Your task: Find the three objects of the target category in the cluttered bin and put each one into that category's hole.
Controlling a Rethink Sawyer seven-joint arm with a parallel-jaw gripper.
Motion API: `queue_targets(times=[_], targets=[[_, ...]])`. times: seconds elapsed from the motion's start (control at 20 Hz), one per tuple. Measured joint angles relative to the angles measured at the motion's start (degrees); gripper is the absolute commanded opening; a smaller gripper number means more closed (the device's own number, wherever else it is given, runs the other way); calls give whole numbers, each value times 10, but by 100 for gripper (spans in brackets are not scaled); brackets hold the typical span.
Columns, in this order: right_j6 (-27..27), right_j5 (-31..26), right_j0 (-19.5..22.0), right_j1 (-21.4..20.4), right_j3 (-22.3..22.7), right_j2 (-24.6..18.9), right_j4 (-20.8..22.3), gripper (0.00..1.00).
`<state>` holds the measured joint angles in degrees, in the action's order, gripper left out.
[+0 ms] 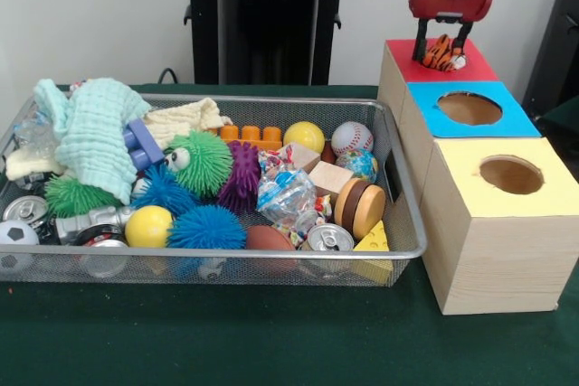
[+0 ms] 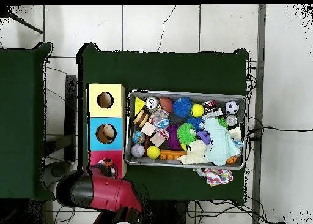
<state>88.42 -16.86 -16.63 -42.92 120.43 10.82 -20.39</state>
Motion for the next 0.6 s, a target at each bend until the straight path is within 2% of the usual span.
queue_targets(times=[0.6], targets=[[0, 0, 4, -1, 1, -2, 0, 100]])
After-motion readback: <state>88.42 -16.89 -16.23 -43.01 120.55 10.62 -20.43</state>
